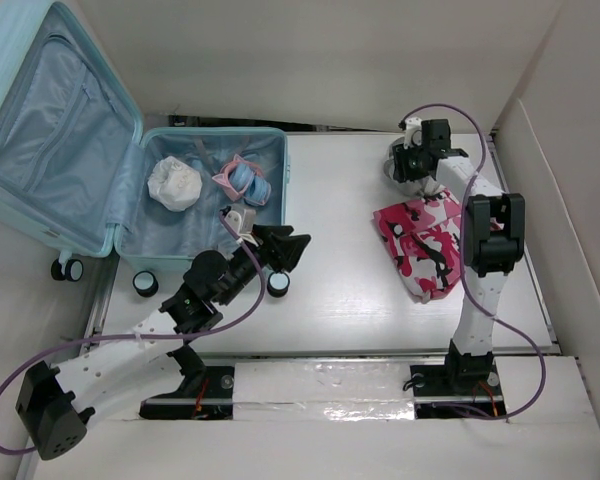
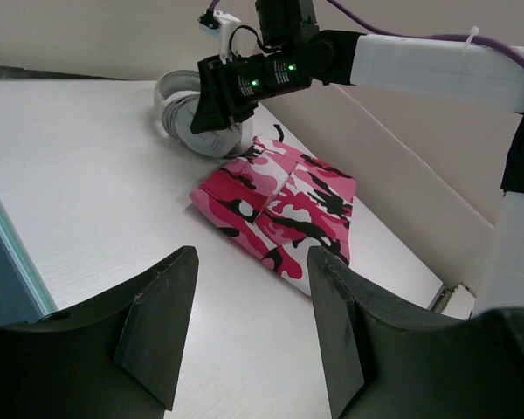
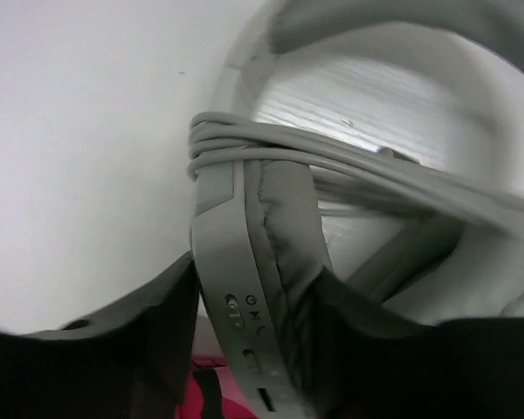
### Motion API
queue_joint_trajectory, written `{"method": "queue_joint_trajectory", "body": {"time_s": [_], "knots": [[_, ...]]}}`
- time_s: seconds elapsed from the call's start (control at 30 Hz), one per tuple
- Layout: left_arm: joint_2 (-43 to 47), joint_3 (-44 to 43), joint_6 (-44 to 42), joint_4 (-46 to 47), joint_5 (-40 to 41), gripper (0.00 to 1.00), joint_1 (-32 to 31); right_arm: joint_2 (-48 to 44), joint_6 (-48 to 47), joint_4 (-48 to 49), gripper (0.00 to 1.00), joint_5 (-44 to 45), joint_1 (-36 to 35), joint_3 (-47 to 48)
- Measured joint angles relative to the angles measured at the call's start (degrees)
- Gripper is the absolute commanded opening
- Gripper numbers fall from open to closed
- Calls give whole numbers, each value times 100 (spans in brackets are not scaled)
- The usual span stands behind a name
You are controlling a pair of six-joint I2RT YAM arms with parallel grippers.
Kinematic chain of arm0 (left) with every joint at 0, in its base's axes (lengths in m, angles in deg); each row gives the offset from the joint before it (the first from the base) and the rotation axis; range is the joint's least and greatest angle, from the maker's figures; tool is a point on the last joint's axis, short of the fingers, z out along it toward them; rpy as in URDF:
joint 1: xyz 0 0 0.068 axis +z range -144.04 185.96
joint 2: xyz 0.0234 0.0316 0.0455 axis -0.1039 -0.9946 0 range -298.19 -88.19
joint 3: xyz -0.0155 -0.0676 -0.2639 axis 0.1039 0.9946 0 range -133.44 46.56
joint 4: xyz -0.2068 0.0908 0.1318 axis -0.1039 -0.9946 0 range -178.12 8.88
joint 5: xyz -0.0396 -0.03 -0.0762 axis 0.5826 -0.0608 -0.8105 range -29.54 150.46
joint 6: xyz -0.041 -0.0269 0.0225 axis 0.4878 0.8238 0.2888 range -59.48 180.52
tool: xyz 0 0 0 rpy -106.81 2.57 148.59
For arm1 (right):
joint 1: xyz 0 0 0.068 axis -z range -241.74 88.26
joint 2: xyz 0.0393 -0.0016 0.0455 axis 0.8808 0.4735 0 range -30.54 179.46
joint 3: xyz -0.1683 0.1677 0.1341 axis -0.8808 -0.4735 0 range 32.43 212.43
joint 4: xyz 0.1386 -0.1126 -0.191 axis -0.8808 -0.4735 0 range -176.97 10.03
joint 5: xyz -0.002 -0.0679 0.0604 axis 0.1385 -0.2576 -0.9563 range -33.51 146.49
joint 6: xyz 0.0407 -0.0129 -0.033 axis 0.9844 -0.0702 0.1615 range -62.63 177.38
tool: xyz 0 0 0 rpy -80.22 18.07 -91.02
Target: Pack the luggage
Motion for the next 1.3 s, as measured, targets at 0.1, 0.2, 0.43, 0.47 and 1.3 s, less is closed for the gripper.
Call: {"method": "queue_joint_trajectory", "body": {"time_s": [0.1,0.2,0.43,0.47,1.3], "knots": [[31,35,0,-4,76,49,2,0,22,24,28,-63,-46,-24],[98,94,0,9,146,49,0,-52,-7,107,24,-61,-109,-72],[435,306,11,11,262,48,7,-949,31,461,23,-59,-498,-704],[525,339,22,9,271,48,7,-1158,46,525,23,-57,-658,-780],[2822,807,-103,109,1062,48,-234,1241,2380,2955,27,-1790,-4809,1897]]}}
